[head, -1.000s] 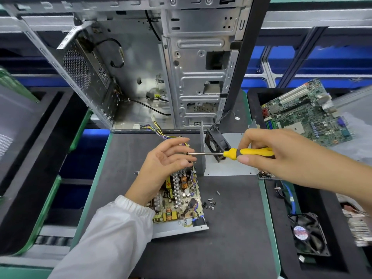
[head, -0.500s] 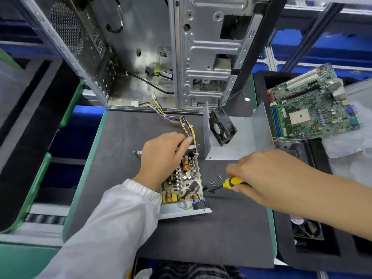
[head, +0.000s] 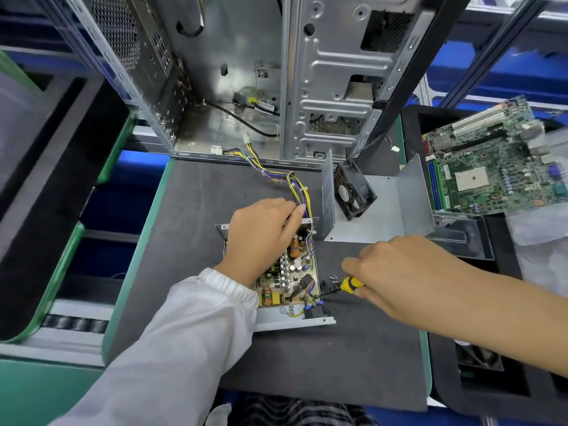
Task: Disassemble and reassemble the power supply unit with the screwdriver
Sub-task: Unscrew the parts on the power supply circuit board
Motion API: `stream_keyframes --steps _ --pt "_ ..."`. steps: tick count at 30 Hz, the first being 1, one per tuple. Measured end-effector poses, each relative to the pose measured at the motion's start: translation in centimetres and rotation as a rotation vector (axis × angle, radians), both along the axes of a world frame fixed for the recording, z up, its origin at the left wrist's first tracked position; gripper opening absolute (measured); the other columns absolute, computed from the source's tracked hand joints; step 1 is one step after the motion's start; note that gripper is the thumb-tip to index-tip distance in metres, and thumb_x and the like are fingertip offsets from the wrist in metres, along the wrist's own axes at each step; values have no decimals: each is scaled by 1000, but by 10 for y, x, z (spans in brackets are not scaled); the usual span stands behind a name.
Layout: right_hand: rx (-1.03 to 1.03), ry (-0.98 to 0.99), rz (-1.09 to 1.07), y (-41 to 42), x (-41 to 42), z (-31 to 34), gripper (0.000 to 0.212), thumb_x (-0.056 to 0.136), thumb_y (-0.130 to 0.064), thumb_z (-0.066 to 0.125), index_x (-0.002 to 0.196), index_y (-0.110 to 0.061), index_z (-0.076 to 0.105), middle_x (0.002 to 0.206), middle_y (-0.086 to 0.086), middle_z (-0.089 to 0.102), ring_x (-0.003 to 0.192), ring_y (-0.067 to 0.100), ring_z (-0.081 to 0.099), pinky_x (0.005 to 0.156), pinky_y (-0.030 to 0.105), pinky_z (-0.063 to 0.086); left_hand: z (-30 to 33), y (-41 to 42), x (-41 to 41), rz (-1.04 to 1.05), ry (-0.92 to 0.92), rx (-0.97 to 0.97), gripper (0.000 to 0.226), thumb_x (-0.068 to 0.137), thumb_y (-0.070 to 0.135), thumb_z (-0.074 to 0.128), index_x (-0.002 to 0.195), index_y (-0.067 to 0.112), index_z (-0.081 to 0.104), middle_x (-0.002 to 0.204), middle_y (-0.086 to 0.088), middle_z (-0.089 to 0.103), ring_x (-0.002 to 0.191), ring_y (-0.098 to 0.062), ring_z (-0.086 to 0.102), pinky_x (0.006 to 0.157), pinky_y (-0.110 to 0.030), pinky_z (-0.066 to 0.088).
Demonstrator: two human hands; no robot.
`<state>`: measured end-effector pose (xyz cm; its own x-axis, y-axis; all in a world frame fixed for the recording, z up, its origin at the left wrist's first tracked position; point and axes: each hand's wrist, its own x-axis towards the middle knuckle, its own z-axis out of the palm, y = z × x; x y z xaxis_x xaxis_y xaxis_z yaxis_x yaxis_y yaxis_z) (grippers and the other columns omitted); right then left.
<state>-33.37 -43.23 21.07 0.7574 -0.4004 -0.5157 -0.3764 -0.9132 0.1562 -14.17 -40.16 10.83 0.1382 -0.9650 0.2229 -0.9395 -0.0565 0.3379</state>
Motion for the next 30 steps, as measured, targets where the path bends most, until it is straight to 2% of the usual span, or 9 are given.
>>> stream_keyframes --steps 7,13,16,20,25,28,30 --pt "-24 23 8 0 1 -3 8 93 -21 49 100 -22 45 91 0 56 80 26 58 45 29 15 -1 0 1 2 -1 0 41 103 34 42 64 22 41 60 8 40 58 -12 44 45 -28 25" --pt "-10 22 -4 0 0 -3 5 94 -22 47 99 -22 46 92 0 57 81 25 59 45 29 15 -2 0 1 -1 0 -5 42 104 34 42 63 22 40 59 8 40 57 -12 44 44 -27 24" --pt "0 13 -5 0 1 -2 4 95 -24 45 98 -22 45 92 0 56 76 26 54 45 28 14 -2 -1 1 1 1 -15 42 103 33 44 63 22 40 59 8 39 57 -11 42 44 -26 20" --pt "-6 6 -5 1 1 -2 3 95 -24 45 98 -22 44 91 0 56 67 26 40 44 28 13 -2 -1 1 7 0 -24 41 103 32 46 63 22 38 60 8 37 59 -10 40 46 -26 16" --pt "-6 15 -6 2 2 -2 4 94 -22 47 98 -22 46 89 0 55 65 26 39 44 28 14 -2 0 0 1 -7 -16 42 103 33 45 63 23 38 59 8 38 58 -12 44 45 -25 13" --pt "-24 23 14 4 7 0 4 94 -22 49 98 -20 50 87 1 48 65 26 49 43 29 13 -2 0 0 1 -7 -16 41 103 33 45 64 23 38 59 8 39 58 -11 43 45 -25 12" --pt "-56 23 35 6 14 -1 2 93 -19 52 92 -17 53 87 3 40 53 20 39 43 29 12 -2 0 0 -1 -9 -16 41 103 32 45 63 23 38 59 9 39 58 -10 42 45 -25 12"
